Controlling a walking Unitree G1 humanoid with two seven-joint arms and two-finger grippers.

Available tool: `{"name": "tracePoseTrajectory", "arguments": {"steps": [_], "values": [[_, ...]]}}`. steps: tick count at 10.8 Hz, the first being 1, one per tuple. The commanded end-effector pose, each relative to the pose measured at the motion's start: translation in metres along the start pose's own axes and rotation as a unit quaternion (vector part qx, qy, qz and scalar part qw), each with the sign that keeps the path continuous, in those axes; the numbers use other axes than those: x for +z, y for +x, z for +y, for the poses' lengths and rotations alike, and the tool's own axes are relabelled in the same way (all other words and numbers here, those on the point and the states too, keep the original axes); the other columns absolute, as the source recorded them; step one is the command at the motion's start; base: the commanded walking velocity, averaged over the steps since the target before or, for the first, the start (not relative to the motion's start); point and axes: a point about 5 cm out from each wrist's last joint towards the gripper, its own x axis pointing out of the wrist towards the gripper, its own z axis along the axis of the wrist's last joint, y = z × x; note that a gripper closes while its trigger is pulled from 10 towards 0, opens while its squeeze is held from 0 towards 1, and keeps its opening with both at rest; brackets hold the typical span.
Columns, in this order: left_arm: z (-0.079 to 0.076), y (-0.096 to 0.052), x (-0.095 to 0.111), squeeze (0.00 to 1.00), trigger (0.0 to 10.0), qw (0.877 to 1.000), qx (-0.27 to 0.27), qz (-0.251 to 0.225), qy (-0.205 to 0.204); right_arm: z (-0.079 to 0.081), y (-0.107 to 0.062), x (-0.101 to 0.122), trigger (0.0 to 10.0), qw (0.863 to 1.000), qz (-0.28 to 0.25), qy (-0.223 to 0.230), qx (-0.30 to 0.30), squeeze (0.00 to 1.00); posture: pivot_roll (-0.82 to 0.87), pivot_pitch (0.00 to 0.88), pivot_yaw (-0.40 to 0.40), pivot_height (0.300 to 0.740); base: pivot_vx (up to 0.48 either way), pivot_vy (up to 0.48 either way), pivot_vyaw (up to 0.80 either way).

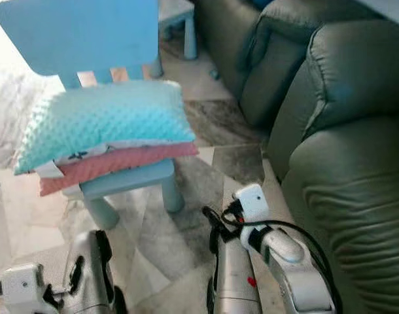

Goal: Move the pillow to the sofa

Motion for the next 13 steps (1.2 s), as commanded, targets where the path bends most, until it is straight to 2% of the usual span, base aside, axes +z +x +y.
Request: {"name": "tracePoseTrajectory", "arguments": {"steps": [1,2,3,5,6,7,9,10,11,12,13], "values": [[0.015,0.001,0.003,0.00,10.0,0.999,0.038,-0.003,0.013,0.000,0.004,0.004,10.0,1.000,-0.008,0.003,-0.001,0.00,-0.11,0.303,-0.061,0.495,0.000,0.000,0.00],[0.024,0.010,0.012,0.00,10.0,0.998,0.059,-0.020,0.018,-0.002,0.013,0.013,10.0,1.000,-0.024,0.002,-0.004,0.00,-0.11,0.299,-0.054,0.495,0.000,0.000,0.00],[0.040,0.032,0.033,0.00,10.0,0.993,0.096,-0.062,0.024,-0.005,0.034,0.033,10.0,0.998,-0.058,-0.001,-0.004,0.00,-0.11,0.295,-0.049,0.495,0.000,0.000,0.00],[0.053,0.071,0.062,0.00,10.0,0.984,0.144,-0.108,0.006,-0.001,0.062,0.060,10.0,0.995,-0.102,-0.007,0.001,0.00,-0.11,0.289,-0.044,0.495,0.000,0.000,0.00],[0.056,0.093,0.078,0.00,10.0,0.981,0.146,-0.123,0.005,0.009,0.078,0.078,10.0,0.991,-0.132,-0.013,0.018,0.00,-0.13,0.288,-0.041,0.495,0.000,0.000,0.00],[0.052,0.118,0.095,0.00,10.0,0.982,0.133,-0.133,0.008,0.023,0.096,0.093,10.0,0.987,-0.152,-0.007,0.047,0.00,-0.13,0.293,-0.041,0.495,0.000,0.000,0.00],[0.049,0.153,0.123,0.00,10.0,0.982,0.126,-0.138,-0.040,0.044,0.118,0.109,10.0,0.980,-0.166,0.018,0.103,0.00,-0.12,0.303,-0.040,0.495,0.000,0.000,0.00],[0.047,0.160,0.133,0.00,10.0,0.980,0.120,-0.145,-0.059,0.049,0.124,0.113,10.0,0.980,-0.166,0.026,0.110,0.00,-0.13,0.312,-0.044,0.495,0.000,0.000,0.00],[0.045,0.168,0.142,0.00,10.0,0.979,0.122,-0.151,-0.065,0.054,0.132,0.116,10.0,0.980,-0.159,0.054,0.107,0.00,-0.13,0.320,-0.047,0.495,0.000,0.000,0.00],[0.042,0.173,0.147,0.00,10.0,0.977,0.118,-0.156,-0.084,0.065,0.137,0.118,10.0,0.975,-0.154,0.091,0.135,0.00,-0.13,0.334,-0.054,0.495,0.000,0.000,0.00],[0.039,0.176,0.151,0.00,10.0,0.977,0.109,-0.161,-0.091,0.074,0.140,0.117,10.0,0.973,-0.146,0.095,0.153,0.00,-0.13,0.346,-0.059,0.495,0.000,0.000,0.00]]}}
